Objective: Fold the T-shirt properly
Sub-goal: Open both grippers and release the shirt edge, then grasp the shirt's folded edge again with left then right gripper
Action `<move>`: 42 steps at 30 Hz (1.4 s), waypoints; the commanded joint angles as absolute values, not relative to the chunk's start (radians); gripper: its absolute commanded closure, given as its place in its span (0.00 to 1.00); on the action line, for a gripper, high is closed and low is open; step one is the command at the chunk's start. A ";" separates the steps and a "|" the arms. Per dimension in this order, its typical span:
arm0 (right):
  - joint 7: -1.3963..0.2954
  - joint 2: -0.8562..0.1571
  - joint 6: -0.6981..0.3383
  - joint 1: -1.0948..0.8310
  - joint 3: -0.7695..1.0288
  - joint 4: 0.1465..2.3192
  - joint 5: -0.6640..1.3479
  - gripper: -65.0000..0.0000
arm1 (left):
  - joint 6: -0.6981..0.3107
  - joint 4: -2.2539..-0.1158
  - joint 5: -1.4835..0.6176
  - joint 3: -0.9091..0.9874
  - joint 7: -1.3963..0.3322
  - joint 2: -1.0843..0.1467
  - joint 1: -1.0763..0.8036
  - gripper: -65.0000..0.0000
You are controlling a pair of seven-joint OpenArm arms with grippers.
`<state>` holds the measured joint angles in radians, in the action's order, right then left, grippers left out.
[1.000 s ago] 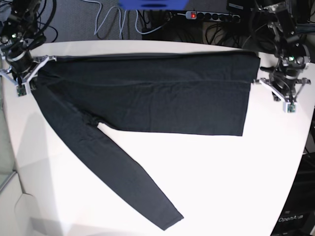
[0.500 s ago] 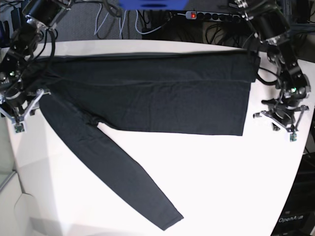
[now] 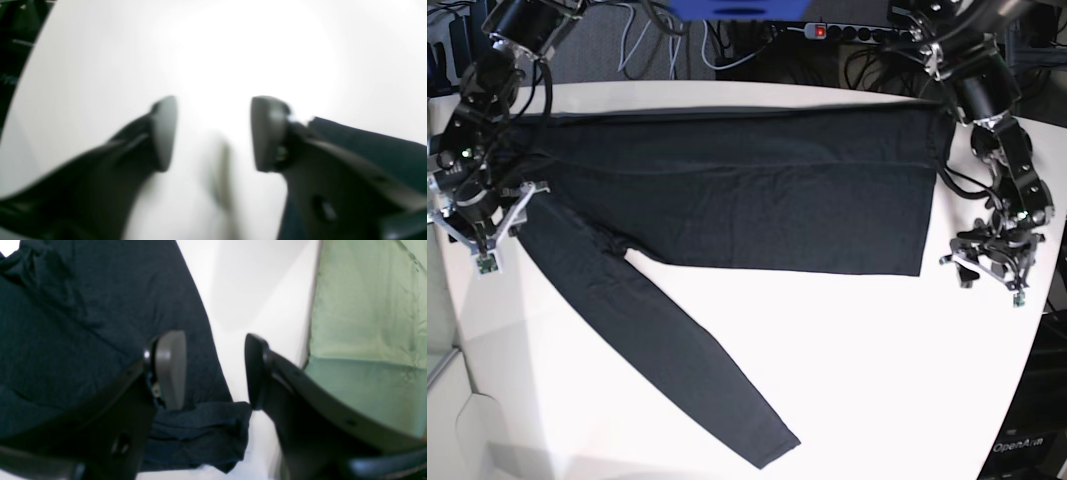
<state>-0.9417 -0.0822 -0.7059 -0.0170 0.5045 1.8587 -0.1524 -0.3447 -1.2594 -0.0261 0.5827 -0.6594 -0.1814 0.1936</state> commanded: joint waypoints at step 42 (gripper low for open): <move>-0.920 -0.147 -0.698 -0.013 0.420 1.877 -0.148 0.54 | -0.518 -1.142 -0.028 0.588 -0.676 -0.073 0.252 0.46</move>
